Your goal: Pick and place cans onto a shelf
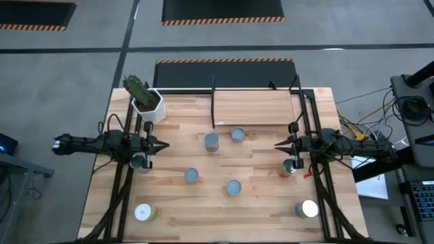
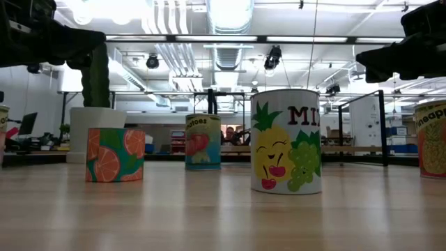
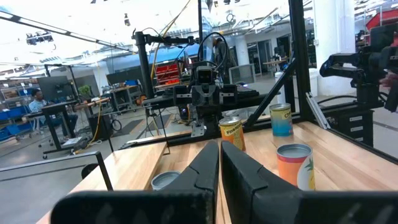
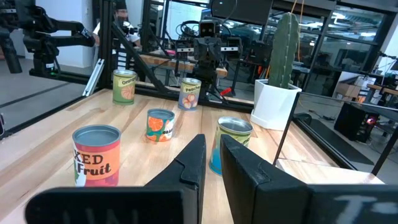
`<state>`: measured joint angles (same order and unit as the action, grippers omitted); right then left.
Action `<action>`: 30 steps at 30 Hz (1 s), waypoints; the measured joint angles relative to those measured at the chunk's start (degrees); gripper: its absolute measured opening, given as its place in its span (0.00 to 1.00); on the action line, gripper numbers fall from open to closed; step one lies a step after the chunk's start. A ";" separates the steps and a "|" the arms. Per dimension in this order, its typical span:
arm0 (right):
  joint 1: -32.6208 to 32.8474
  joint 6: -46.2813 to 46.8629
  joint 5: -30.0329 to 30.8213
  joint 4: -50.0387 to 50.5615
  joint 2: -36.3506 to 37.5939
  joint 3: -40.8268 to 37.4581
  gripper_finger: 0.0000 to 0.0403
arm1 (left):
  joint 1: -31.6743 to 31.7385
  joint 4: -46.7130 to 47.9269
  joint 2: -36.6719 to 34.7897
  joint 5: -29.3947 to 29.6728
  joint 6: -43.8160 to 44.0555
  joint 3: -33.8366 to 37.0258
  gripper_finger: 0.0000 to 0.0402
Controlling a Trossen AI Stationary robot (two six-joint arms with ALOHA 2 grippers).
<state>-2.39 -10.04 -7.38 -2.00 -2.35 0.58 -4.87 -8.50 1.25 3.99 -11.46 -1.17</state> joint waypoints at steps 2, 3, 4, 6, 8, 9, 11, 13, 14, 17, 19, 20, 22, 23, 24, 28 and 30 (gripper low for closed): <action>-0.01 0.00 0.00 0.00 -0.01 0.00 0.09 | 0.00 -0.02 0.00 0.00 0.00 0.00 0.00; -0.01 0.00 0.00 0.00 0.00 0.00 0.09 | -0.01 -0.02 0.01 0.00 0.00 0.00 0.00; 0.00 0.00 0.00 0.00 0.00 0.00 0.09 | 0.01 -0.02 0.01 0.00 0.00 0.00 0.00; 0.00 1.37 -0.02 0.00 -0.02 0.00 0.09 | 0.01 -0.54 0.01 0.00 0.02 0.00 0.00; 0.00 7.53 -0.10 -0.13 0.00 0.00 0.09 | -0.02 -3.02 0.01 0.00 1.88 0.00 0.00; 0.00 11.68 -0.13 -0.31 0.00 0.00 0.09 | -0.02 -4.90 0.01 -0.03 4.91 0.00 0.00; 0.00 18.42 -0.08 -1.74 -0.02 0.00 0.09 | -0.02 -8.67 -0.01 -0.02 13.39 0.00 0.00; 0.00 21.43 -0.08 -4.13 -0.01 -0.02 0.09 | -0.02 -12.60 0.00 0.00 20.66 0.00 0.00; 0.00 22.66 -0.10 -5.28 -0.01 -0.02 0.09 | -0.02 -14.73 -0.01 0.00 21.99 0.00 0.00; 0.00 26.17 -0.09 -8.80 0.00 0.16 0.09 | -0.02 -20.39 -0.01 0.00 22.36 0.00 0.00; 0.00 25.43 -0.08 -8.95 -0.02 0.59 0.09 | -0.02 -23.60 -0.01 0.02 22.51 0.00 0.00; 0.00 24.49 -0.07 -9.01 -0.02 1.03 0.09 | -0.02 -24.81 -0.01 0.00 22.55 0.01 0.00; 0.00 23.37 -0.06 -9.49 -0.01 2.00 0.09 | -0.02 -26.47 0.00 0.00 22.95 0.00 0.00; 0.00 23.38 -0.06 -9.65 0.00 2.27 0.09 | -0.02 -27.26 0.01 0.00 22.89 0.00 0.00; 0.00 23.47 -0.02 -9.79 -0.02 2.44 0.09 | -0.02 -28.29 0.07 0.00 22.86 0.00 0.00; 0.00 23.08 0.09 -13.94 -0.24 2.95 0.09 | -0.02 -35.09 2.65 0.00 25.51 0.00 0.00; 0.00 22.45 0.37 -15.19 -0.22 3.39 0.09 | -0.02 -38.56 5.07 -0.01 26.95 0.00 0.00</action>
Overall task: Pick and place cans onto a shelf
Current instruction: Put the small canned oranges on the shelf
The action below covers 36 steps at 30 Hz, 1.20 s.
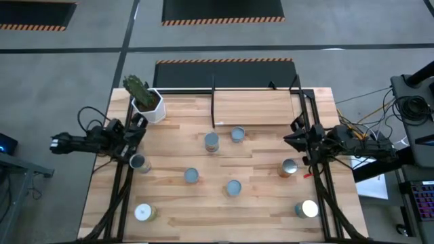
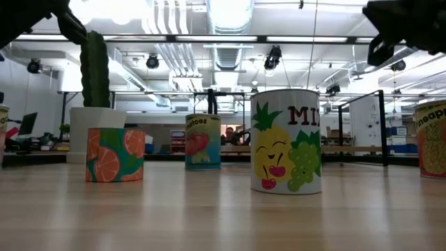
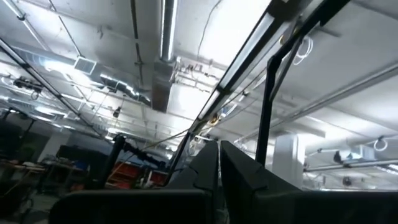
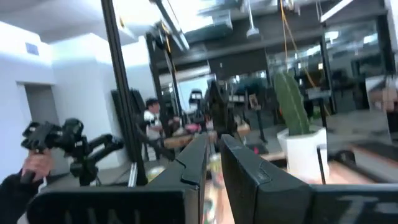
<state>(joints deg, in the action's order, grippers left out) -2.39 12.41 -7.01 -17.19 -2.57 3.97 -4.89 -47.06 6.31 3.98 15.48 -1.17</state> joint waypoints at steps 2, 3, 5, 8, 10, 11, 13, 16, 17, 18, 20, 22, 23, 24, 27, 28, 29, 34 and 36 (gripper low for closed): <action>0.00 -0.99 1.13 -0.26 -0.02 0.46 0.09 | 0.00 -1.21 3.18 0.01 0.65 -0.94 0.00; 0.00 -1.70 1.62 -0.63 -0.02 0.75 0.09 | 0.00 -1.19 4.99 0.01 1.17 -1.99 0.00; 0.00 -4.03 2.72 -1.72 -0.09 1.61 0.09 | 0.00 -1.27 9.22 0.01 2.48 -4.52 0.00; 0.00 -9.75 3.48 -1.82 -0.15 3.34 0.09 | -0.01 -0.07 16.22 -0.02 4.97 -9.23 0.00; 0.00 -13.24 4.62 -1.81 -0.17 4.68 0.09 | -0.09 3.41 20.47 -0.04 7.16 -12.97 0.00; 0.00 -14.60 5.17 -1.95 -0.16 5.31 0.10 | -0.24 6.30 22.45 -0.08 8.50 -15.15 0.00; 0.00 -16.88 5.59 -1.95 -0.15 6.09 0.09 | -0.80 13.66 26.24 -0.08 10.91 -19.54 0.00; 0.00 -20.41 5.62 -1.66 -0.15 6.65 0.10 | -2.07 28.03 32.36 -0.12 14.46 -26.90 0.00; 0.00 -21.43 5.68 -1.75 -0.15 6.72 0.09 | -2.58 33.04 34.52 -0.10 15.80 -29.45 0.00; 0.00 -22.36 5.71 -1.77 -0.17 6.76 0.09 | -3.16 37.53 36.65 -0.07 17.14 -31.79 0.00; 0.00 -23.54 5.70 -1.64 -0.16 6.77 0.09 | -4.43 45.73 41.23 0.01 19.99 -36.45 0.00; 0.00 -24.01 5.71 -1.66 -0.15 6.77 0.09 | -5.67 53.49 45.94 0.03 22.58 -40.94 0.00; 0.00 -24.01 5.71 -1.66 -0.16 6.77 0.09 | -6.27 57.35 48.34 0.03 23.80 -43.21 0.00; 0.00 -24.00 5.71 -1.64 -0.15 6.77 0.09 | -6.82 61.41 50.72 0.01 24.98 -45.42 0.00; 0.00 -23.62 5.71 -1.37 -0.15 6.77 0.09 | -8.44 73.62 57.75 -0.01 28.52 -52.42 0.00; 0.00 -23.42 5.71 -1.02 -0.15 6.77 0.09 | -9.03 77.88 60.07 -0.03 29.72 -54.74 0.00; 0.00 -22.93 5.71 -0.60 -0.16 6.77 0.09 | -9.65 82.05 62.37 -0.01 30.69 -57.06 0.00; 0.00 -20.84 5.69 1.30 -0.17 6.77 0.09 | -14.40 95.41 72.66 -1.46 32.09 -66.19 0.00; 0.00 -19.53 5.69 1.87 -0.17 6.77 0.09 | -16.93 97.13 76.39 -2.56 30.88 -68.55 0.00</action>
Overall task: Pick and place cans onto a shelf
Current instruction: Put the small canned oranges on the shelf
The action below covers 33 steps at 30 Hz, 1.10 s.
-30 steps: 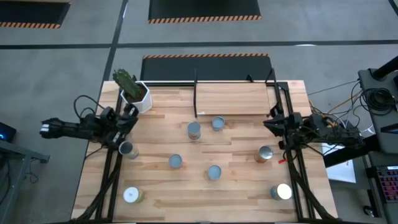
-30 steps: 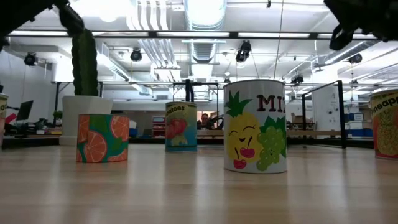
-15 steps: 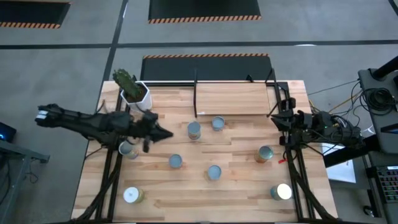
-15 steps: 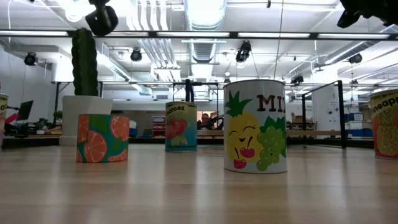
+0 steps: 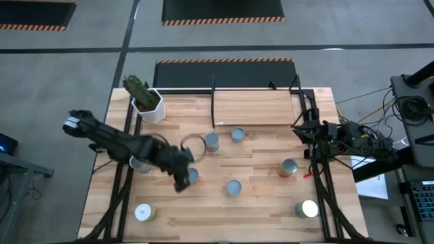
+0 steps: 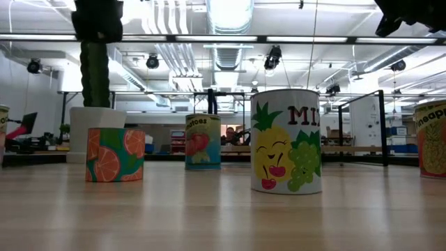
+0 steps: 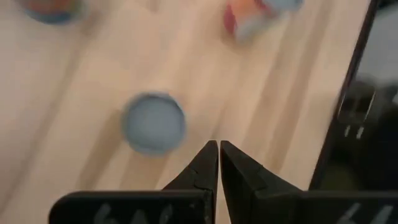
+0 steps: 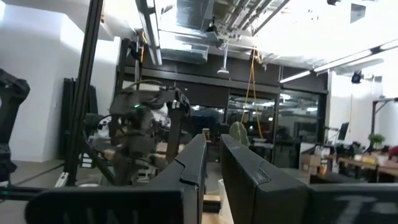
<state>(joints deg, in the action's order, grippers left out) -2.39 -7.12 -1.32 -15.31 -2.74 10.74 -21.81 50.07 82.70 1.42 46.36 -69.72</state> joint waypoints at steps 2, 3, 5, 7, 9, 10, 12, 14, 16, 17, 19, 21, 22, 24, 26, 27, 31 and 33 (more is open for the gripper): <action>0.00 0.99 -0.02 0.36 0.01 0.00 0.09 | -2.57 0.44 3.38 -0.62 -1.33 -1.98 0.00; 0.00 1.56 -0.04 0.44 0.00 0.00 0.09 | -3.62 0.48 4.97 -0.66 -1.39 -2.87 0.00; 0.00 2.67 -0.09 0.44 0.00 0.00 0.09 | -5.35 0.84 7.91 -0.73 -1.48 -4.50 0.00; 0.00 3.44 -0.12 0.47 0.00 0.00 0.09 | -6.25 2.46 10.48 -0.81 -1.86 -6.14 0.00; 0.00 4.12 -0.13 0.48 0.00 0.00 0.09 | -6.44 5.01 12.58 -1.38 -2.00 -7.53 0.00; 0.00 4.20 -0.13 0.48 0.01 0.00 0.09 | -6.44 6.25 13.39 -1.90 -2.05 -8.07 0.01; 0.00 4.27 -0.15 0.50 0.00 0.00 0.09 | -6.51 7.64 14.66 -2.00 -2.36 -8.65 0.03; 0.00 4.25 -0.16 0.53 0.01 0.00 0.09 | -6.53 7.97 15.40 -2.00 -2.61 -8.69 0.08; 0.00 4.25 -0.17 0.55 0.00 0.00 0.09 | -6.50 7.99 15.70 -1.96 -3.01 -8.60 0.15; 0.00 4.21 -0.17 0.55 0.01 0.00 0.09 | -6.41 8.02 15.73 -1.72 -3.03 -8.58 0.19; 0.00 4.06 -0.17 0.56 0.00 0.00 0.09 | -6.31 8.22 15.73 0.28 -3.07 -8.60 0.28; 0.00 3.49 -0.17 0.71 0.01 0.00 0.09 | -6.23 8.42 15.73 2.82 -3.65 -8.60 0.38; 0.00 3.47 -0.17 0.94 0.01 0.00 0.09 | -6.22 8.39 15.73 4.42 -3.90 -8.60 0.43; 0.00 3.45 -0.17 1.47 0.01 0.00 0.09 | -6.22 8.43 15.73 8.25 -4.37 -8.58 0.54; 0.00 3.41 -0.17 1.73 0.02 0.00 0.09 | -6.15 8.59 15.73 11.54 -5.00 -8.56 0.65; 0.00 3.41 -0.17 1.75 0.00 0.00 0.09 | -6.00 8.69 15.75 12.51 -5.67 -8.54 0.69; 0.00 3.46 -0.17 1.82 0.00 0.00 0.09 | -5.29 8.50 15.80 12.86 -8.39 -8.22 0.84; 0.00 3.47 -0.17 1.90 0.00 0.00 0.09 | -4.73 8.24 15.80 13.06 -8.85 -7.58 0.89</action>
<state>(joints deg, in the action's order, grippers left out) -2.39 -3.65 -1.50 -13.42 -2.74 10.74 -26.55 58.30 98.50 14.48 37.52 -77.30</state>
